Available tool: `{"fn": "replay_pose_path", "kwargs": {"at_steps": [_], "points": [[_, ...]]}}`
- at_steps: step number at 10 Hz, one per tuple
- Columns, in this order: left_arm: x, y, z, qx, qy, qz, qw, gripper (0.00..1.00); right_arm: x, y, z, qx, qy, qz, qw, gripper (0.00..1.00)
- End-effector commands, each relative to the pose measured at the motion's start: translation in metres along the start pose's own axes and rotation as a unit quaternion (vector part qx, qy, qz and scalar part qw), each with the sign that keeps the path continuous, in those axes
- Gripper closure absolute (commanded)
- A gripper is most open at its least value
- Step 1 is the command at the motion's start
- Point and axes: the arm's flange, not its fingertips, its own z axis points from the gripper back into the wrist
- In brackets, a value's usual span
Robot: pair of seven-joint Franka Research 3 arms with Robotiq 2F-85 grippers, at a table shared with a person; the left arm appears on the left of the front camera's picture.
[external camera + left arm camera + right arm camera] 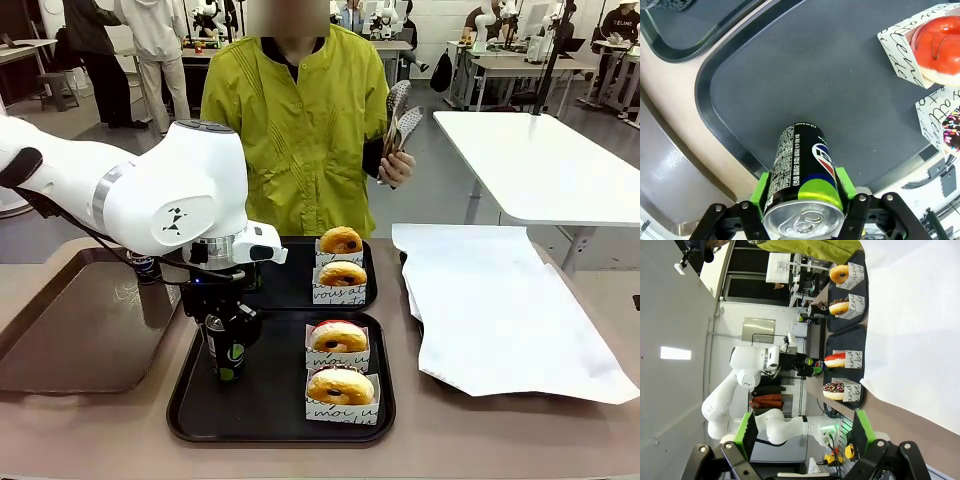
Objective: Set up donuts and drinks on trays.
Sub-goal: Pick up one Pepsi coke from the Handle tray and place it on the Flat Tray without a Pepsi coke.
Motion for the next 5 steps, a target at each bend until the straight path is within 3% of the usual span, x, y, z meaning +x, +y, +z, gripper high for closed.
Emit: {"fn": "replay_pose_path", "kwargs": {"at_steps": [1,2,3,5], "points": [[-0.002,-0.005,-0.006,0.005,-0.014,0.007,1.000,0.00,0.002,0.000,-0.002,0.007,-0.004,0.005,1.000,0.00],[-0.003,-0.004,0.004,0.002,-0.012,0.007,1.000,0.00,0.002,0.000,-0.002,0.007,-0.004,0.005,1.000,0.00],[-0.005,-0.004,0.014,-0.006,0.000,0.013,1.000,0.17,0.002,0.000,-0.002,0.007,-0.004,0.005,1.000,0.00],[-0.011,-0.004,0.051,-0.013,0.006,0.009,1.000,0.00,0.002,0.000,-0.002,0.007,-0.004,0.005,1.000,0.00]]}}
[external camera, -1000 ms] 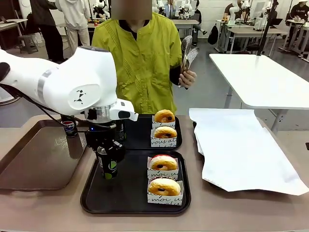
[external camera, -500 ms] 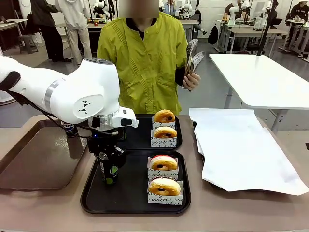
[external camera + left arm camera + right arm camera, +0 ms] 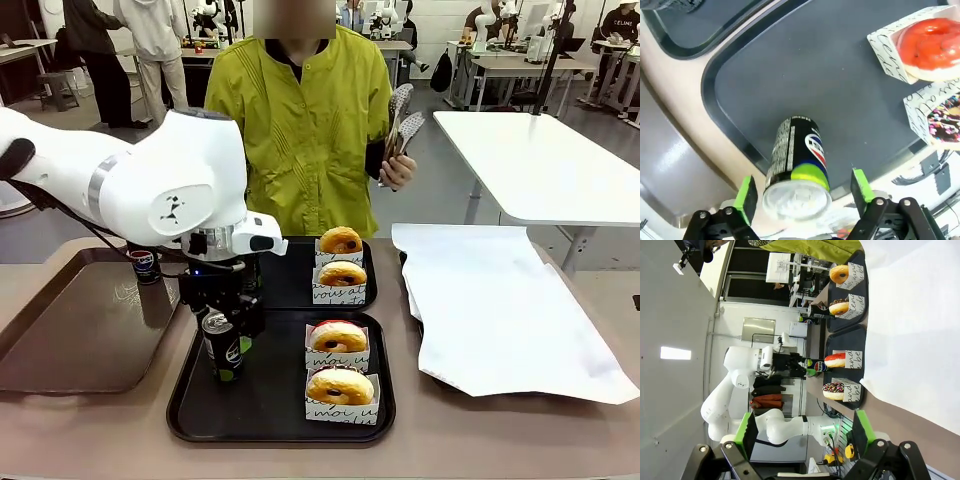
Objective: Set up donuts and drinks on trays.
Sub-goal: Pick up one Pepsi coke from the Handle tray and place it on the Flat Tray without a Pepsi coke.
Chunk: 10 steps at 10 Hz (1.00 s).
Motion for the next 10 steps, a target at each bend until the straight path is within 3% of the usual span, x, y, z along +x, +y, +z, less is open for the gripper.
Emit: {"fn": "replay_pose_path", "kwargs": {"at_steps": [1,5,6,7,10], "points": [[-0.014,-0.001,0.035,-0.013,0.016,0.007,1.000,0.00,0.002,0.000,-0.002,0.007,-0.004,0.005,1.000,0.00],[-0.031,-0.001,0.080,-0.014,0.037,0.045,0.998,0.00,0.002,0.000,-0.002,0.007,-0.004,0.005,1.000,0.00],[-0.034,0.000,0.083,-0.020,0.050,0.052,0.997,0.00,0.002,0.000,-0.002,0.007,-0.004,0.005,1.000,0.00],[-0.029,-0.003,0.076,-0.008,0.027,0.021,0.999,0.00,0.002,0.000,-0.002,0.007,-0.004,0.005,1.000,0.00],[-0.029,-0.003,0.076,-0.008,0.027,0.021,0.999,0.00,0.002,0.000,-0.002,0.007,-0.004,0.005,1.000,0.00]]}}
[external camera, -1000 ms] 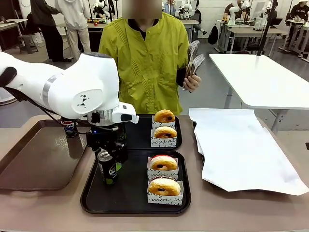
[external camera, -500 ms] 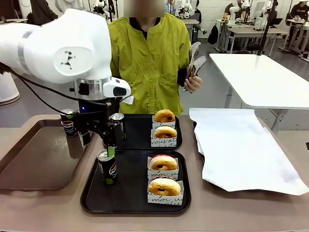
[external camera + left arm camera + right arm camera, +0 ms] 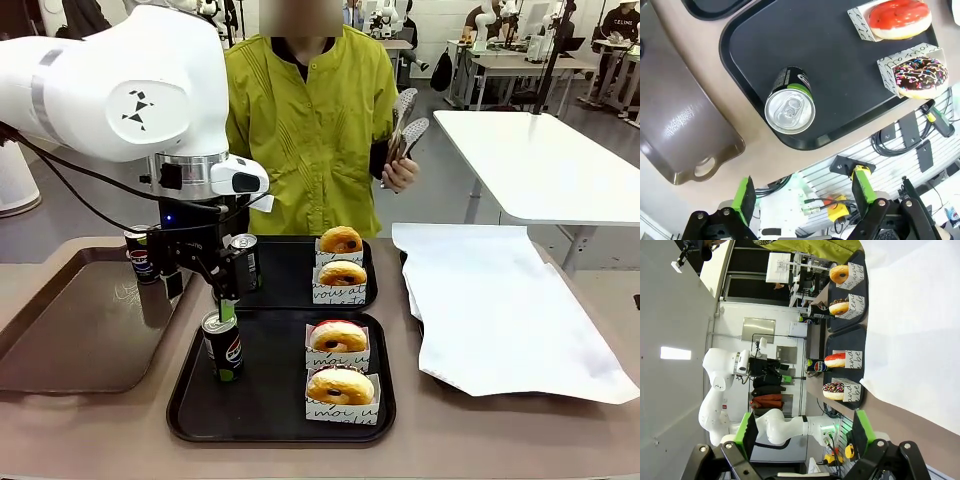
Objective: Set up donuts and drinks on trays.
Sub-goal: Pick up one Pepsi coke from the Handle tray and place it on the Flat Tray without a Pepsi coke.
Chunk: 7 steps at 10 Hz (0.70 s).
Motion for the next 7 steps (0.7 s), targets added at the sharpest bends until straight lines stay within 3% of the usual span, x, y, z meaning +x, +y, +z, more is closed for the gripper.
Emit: {"fn": "replay_pose_path", "kwargs": {"at_steps": [1,6,7], "points": [[0.000,0.000,-0.002,0.003,-0.008,-0.006,1.000,0.00,0.002,0.000,-0.002,0.007,-0.004,0.006,1.000,0.00],[0.000,0.000,0.000,0.000,0.000,0.000,1.000,0.00,0.002,0.000,-0.002,0.007,-0.004,0.006,1.000,0.00],[0.006,0.036,0.022,-0.111,-0.022,0.043,0.993,0.00,0.002,0.000,-0.002,0.007,-0.004,0.006,1.000,0.00]]}}
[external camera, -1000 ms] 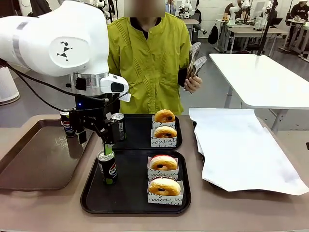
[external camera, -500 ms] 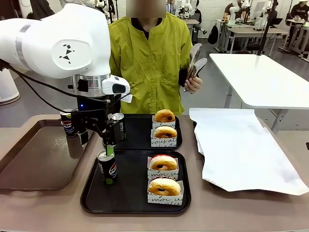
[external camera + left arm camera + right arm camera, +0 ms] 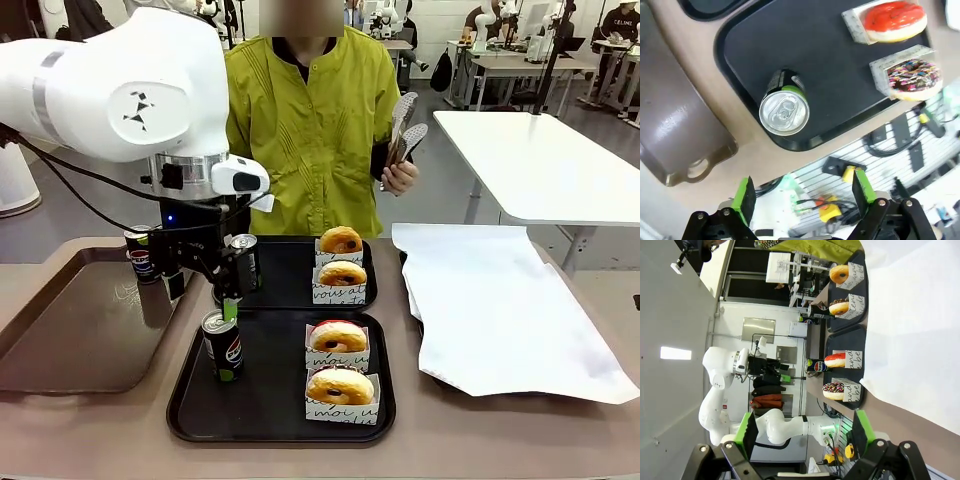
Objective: Set up donuts and drinks on trays.
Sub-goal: Pick up one Pepsi coke from the Handle tray and place it on the Flat Tray without a Pepsi coke.
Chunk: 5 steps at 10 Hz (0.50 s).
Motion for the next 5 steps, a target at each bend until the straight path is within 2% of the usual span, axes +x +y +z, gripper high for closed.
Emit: {"fn": "replay_pose_path", "kwargs": {"at_steps": [1,2,4,5], "points": [[-0.005,0.064,0.041,-0.155,-0.051,0.052,0.985,0.00,0.002,0.000,-0.002,0.007,-0.004,0.006,1.000,0.00],[-0.028,0.102,0.054,-0.192,-0.088,0.078,0.974,0.00,0.002,0.000,-0.002,0.007,-0.004,0.006,1.000,0.00],[-0.032,0.184,0.079,-0.257,-0.107,0.106,0.955,0.00,0.002,0.000,-0.002,0.007,-0.004,0.006,1.000,0.00],[-0.057,0.226,0.079,-0.296,-0.128,0.115,0.940,0.00,0.002,0.000,-0.002,0.007,-0.004,0.006,1.000,0.00]]}}
